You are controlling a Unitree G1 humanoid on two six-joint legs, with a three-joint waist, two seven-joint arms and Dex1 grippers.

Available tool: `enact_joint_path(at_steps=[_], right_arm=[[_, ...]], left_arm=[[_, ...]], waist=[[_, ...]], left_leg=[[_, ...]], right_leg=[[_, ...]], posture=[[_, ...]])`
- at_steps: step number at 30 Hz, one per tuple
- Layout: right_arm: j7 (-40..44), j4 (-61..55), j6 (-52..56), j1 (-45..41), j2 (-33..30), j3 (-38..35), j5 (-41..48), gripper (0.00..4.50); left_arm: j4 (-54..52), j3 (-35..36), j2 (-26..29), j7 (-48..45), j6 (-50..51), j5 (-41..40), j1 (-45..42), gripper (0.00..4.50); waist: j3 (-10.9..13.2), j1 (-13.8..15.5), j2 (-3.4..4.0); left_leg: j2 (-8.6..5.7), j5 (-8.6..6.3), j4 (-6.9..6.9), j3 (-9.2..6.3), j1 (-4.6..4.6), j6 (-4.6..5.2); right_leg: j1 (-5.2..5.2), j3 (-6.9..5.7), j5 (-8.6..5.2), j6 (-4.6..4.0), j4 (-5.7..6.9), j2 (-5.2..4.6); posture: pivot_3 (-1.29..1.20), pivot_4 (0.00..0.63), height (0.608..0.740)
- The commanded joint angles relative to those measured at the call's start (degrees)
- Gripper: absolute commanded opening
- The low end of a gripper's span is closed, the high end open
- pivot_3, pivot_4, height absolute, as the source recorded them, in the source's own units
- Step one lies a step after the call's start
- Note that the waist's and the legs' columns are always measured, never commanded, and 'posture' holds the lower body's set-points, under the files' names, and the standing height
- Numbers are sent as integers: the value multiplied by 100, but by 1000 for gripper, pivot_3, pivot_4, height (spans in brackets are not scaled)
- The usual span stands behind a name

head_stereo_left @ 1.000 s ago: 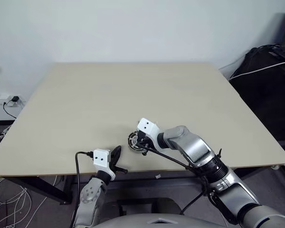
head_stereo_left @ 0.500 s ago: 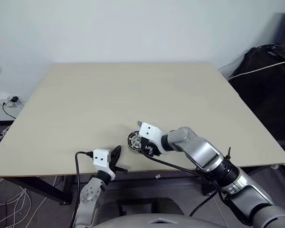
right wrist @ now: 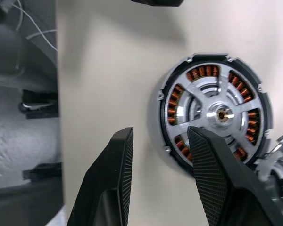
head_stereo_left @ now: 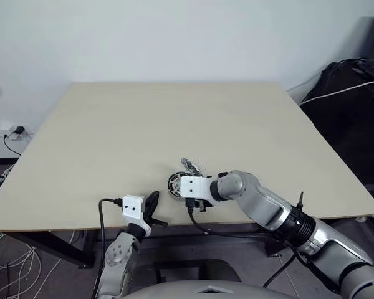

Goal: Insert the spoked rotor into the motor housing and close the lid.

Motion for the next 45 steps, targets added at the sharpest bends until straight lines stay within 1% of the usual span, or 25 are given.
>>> enact_joint_path(at_steps=[1, 12, 15, 19, 20, 27, 31, 36, 45], right_arm=[[86, 148, -223, -142, 80, -86, -177, 1969], [284, 597, -403, -151, 243, -185, -450, 1969], [319, 634, -406, -149, 266, -207, -489, 1398], [383, 625, -386, -117, 307, -267, -527, 202], [399, 611, -374, -104, 318, -284, -533, 118], [467, 435, -87, 3, 360, -397, -475, 107], [485, 207, 618, 61, 560, -609, -247, 107], [325, 201, 1164, 40, 855, -797, -50, 107], [66, 429, 1198, 16, 1004, -793, 50, 107]], left_arm=[[-70, 6, -44, -33, -110, -59, -86, 0], [-42, 29, -52, -22, -150, -55, -82, 0], [-35, 34, -58, -18, -157, -54, -85, 0], [-35, 41, -67, -12, -159, -55, -86, 0], [-37, 42, -69, -12, -158, -55, -85, 0], [-44, 48, -80, -23, -151, -58, -81, 0], [-57, 38, -78, -35, -134, -57, -77, 0], [-66, 21, -72, -49, -118, -51, -76, 0], [-78, 33, -72, -40, -105, -53, -66, 0]], waist=[[0, 3, 0], [0, 3, 0], [0, 3, 1], [0, 11, 1], [0, 14, 0], [0, 22, 0], [0, 24, 0], [0, 20, 0], [0, -18, 0]], left_leg=[[0, 0, 0, 0, 0, 0], [0, 0, 0, 0, 0, 0], [0, 0, 0, 0, 0, 0], [0, 0, 0, -2, 1, 0], [0, 0, 0, -1, 0, 0], [0, 0, 0, -2, -1, 0], [0, 0, 0, -2, -1, 0], [0, 0, 0, -3, -2, -1], [0, 1, 0, -2, -1, -1]], right_leg=[[1, 0, 0, 0, 0, 0], [0, -1, 0, 0, 0, 0], [0, -1, 0, 0, 0, 0], [1, -2, 0, 0, 1, 0], [2, -2, 0, 0, 1, 0], [1, -2, 0, 0, 0, 0], [1, -2, 0, 0, 0, 0], [0, -3, 0, -1, 0, 0], [0, -4, 0, -1, 3, 0]], posture=[[0, 0, 740], [0, 0, 740], [0, 0, 740], [0, 0, 740], [0, 0, 740], [0, 0, 740], [0, 0, 740], [0, 0, 740], [0, 0, 740]])
